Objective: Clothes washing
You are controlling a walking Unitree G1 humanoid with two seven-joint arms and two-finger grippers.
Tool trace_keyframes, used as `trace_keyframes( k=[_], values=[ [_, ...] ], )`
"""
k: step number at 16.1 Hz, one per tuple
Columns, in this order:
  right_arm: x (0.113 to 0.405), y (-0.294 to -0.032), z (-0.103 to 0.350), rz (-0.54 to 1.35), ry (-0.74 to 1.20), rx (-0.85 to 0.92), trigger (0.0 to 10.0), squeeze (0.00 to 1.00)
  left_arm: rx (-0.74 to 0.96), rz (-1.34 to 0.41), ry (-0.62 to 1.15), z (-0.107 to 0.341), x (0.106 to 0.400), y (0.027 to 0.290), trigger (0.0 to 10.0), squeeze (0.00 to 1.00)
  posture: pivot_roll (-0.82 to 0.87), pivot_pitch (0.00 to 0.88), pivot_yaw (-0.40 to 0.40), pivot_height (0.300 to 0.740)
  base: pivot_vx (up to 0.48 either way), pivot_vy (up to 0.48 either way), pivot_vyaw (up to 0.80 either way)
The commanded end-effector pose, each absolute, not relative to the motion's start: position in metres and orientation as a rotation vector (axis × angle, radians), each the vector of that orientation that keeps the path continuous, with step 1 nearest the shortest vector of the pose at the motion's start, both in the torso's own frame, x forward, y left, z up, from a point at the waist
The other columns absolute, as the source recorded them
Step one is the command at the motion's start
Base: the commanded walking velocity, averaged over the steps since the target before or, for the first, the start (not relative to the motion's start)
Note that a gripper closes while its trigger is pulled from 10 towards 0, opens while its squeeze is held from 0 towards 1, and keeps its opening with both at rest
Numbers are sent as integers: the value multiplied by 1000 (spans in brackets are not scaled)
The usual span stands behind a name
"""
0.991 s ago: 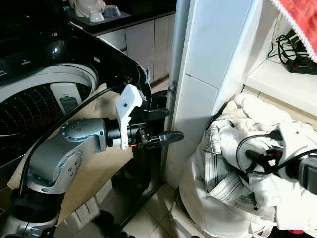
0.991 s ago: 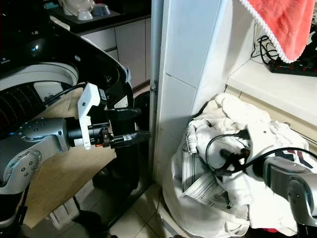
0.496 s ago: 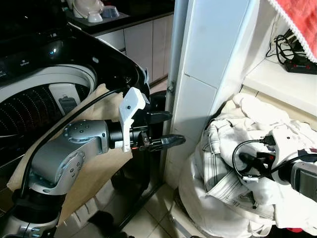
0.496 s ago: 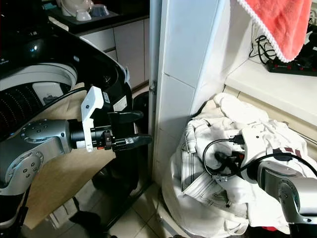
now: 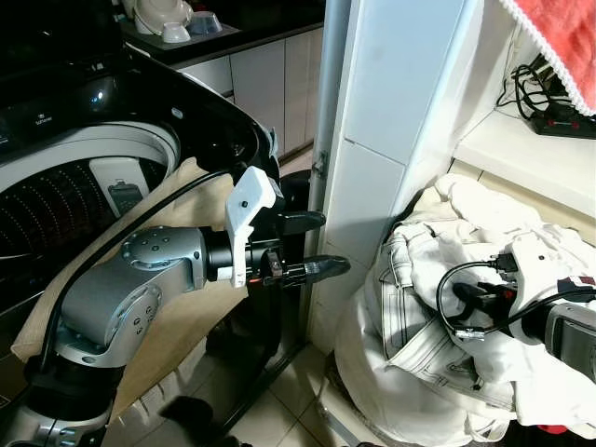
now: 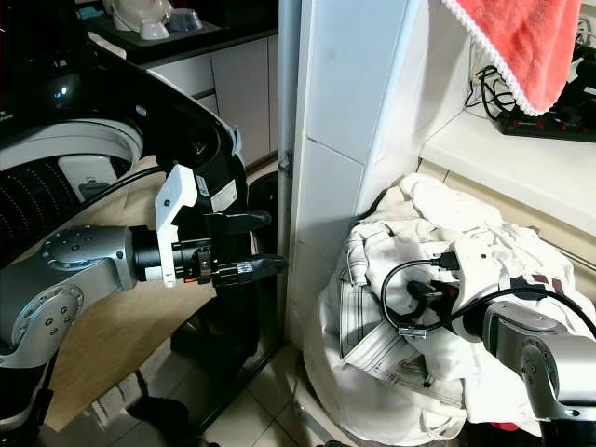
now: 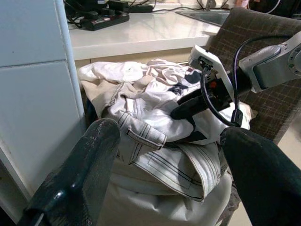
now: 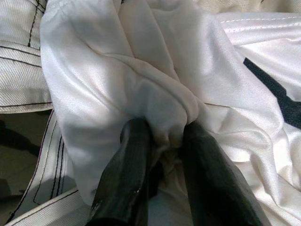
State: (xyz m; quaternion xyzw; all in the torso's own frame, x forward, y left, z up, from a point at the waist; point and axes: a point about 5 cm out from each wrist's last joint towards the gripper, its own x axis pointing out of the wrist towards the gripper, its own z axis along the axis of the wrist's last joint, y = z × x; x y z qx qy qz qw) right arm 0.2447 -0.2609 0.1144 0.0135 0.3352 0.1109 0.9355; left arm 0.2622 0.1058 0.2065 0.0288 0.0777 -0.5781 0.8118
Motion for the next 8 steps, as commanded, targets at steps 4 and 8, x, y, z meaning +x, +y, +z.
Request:
trace_keyframes(
  k=[4,8],
  values=[
    [249,-261,119,235,638,31,0,0,68,-1228,167,206,262,105,10000,0,-90,0,10,740,0,0,0],
    [255,-256,137,277,530,171,0,0,79,-1149,149,205,270,108,10000,0,-90,0,8,740,0,0,0]
  ],
)
